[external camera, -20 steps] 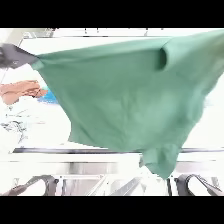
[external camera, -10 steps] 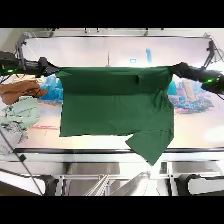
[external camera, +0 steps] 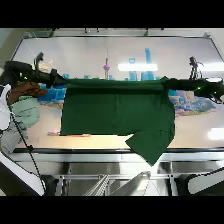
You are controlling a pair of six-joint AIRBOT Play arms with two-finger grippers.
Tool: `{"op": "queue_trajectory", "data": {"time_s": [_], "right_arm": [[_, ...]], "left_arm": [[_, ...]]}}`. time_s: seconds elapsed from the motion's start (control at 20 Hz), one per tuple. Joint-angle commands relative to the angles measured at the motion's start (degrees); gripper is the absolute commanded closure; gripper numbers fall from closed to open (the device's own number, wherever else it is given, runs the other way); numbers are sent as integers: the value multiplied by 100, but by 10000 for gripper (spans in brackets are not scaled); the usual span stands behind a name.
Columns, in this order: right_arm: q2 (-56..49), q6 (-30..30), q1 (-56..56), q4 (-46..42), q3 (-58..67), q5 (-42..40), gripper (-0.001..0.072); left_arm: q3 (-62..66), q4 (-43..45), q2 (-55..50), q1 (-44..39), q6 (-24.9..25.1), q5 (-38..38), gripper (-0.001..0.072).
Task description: Fold the shirts.
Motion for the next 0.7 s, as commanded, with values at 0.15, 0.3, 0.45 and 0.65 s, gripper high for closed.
{"op": "queue_trajectory", "data": {"time_s": [0.15, 0.3, 0.45, 0.65], "right_arm": [[-31, 111, -70, -632, -428, 310, 693], [15, 114, -85, -715, -426, 505, 583], [420, 555, -225, -1600, -420, 656, 452], [1353, 2459, -758, -3687, -431, 1263, 187]], "left_arm": [[-933, 483, -31, -26, -129, -236, 690], [-841, 476, -31, -39, -133, -46, 664], [-341, 479, -31, 35, -474, 638, 111], [372, 518, 11, 302, -1204, 1895, 103]]}}
